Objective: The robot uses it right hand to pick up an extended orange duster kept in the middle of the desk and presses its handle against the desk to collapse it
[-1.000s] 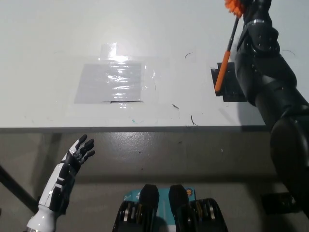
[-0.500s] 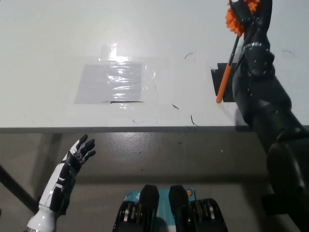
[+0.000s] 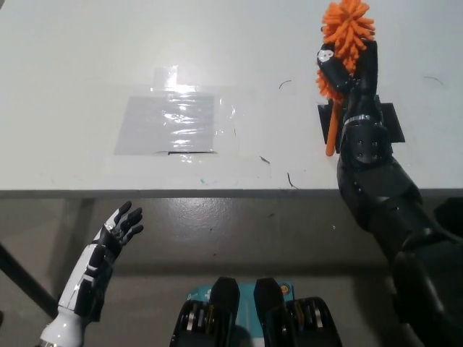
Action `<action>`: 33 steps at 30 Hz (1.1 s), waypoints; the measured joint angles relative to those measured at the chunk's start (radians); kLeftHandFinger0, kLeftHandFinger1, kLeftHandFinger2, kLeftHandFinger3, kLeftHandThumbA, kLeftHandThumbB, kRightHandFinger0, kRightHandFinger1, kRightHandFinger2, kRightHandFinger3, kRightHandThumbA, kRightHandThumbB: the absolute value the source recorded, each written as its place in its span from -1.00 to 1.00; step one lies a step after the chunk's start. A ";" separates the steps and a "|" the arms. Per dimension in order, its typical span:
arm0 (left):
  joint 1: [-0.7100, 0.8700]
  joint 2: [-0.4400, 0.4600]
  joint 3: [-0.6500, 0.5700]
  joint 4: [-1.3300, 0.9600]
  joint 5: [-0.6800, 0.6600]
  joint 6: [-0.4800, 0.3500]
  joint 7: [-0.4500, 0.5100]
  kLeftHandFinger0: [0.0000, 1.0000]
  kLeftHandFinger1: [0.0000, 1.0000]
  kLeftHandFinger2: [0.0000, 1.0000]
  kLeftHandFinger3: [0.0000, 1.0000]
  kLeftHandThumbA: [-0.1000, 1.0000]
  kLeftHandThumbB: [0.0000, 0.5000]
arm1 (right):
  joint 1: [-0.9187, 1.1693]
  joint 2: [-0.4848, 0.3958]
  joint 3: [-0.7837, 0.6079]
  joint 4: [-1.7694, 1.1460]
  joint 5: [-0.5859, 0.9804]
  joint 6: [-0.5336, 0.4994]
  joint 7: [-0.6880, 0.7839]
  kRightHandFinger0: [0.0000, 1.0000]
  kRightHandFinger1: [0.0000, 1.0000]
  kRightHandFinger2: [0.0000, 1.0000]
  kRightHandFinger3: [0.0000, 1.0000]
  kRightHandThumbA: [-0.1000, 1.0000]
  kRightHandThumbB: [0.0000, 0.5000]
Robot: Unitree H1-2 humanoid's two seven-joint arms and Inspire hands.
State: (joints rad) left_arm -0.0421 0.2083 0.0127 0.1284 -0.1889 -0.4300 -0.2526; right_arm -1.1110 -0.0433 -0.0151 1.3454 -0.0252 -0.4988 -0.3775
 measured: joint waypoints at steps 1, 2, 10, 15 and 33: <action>0.000 0.000 0.000 -0.001 0.000 0.000 0.000 1.00 1.00 1.00 1.00 1.00 0.01 | -0.003 0.000 0.005 0.006 -0.002 0.001 0.002 -0.96 -0.62 -0.21 -0.60 -0.89 -0.56; 0.000 0.000 0.000 -0.003 0.000 0.000 0.000 1.00 1.00 1.00 1.00 1.00 0.00 | -0.007 -0.001 0.014 0.012 -0.005 0.006 0.004 -0.99 -0.65 -0.30 -0.69 -0.97 -0.53; 0.001 0.000 0.000 -0.004 0.000 0.001 0.000 1.00 1.00 1.00 1.00 1.00 0.05 | -0.018 -0.004 0.056 0.017 -0.023 0.041 0.021 -0.65 -0.63 -0.52 -0.65 -0.61 -0.48; 0.003 0.000 0.000 -0.004 0.000 0.002 0.000 1.00 1.00 1.00 1.00 1.00 -0.07 | -0.020 -0.003 0.077 0.017 -0.029 0.071 0.022 -1.00 -1.00 -0.99 -1.00 -0.79 -0.51; 0.023 0.012 0.011 -0.028 -0.002 0.001 0.000 1.00 1.00 1.00 1.00 1.00 0.06 | -0.121 -0.151 0.333 0.082 -0.176 0.136 0.011 -1.00 -1.00 -0.53 -0.52 -1.00 -0.28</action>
State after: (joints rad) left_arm -0.0191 0.2205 0.0241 0.1004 -0.1907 -0.4285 -0.2529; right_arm -1.2321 -0.1939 0.3181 1.4275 -0.2010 -0.3623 -0.3666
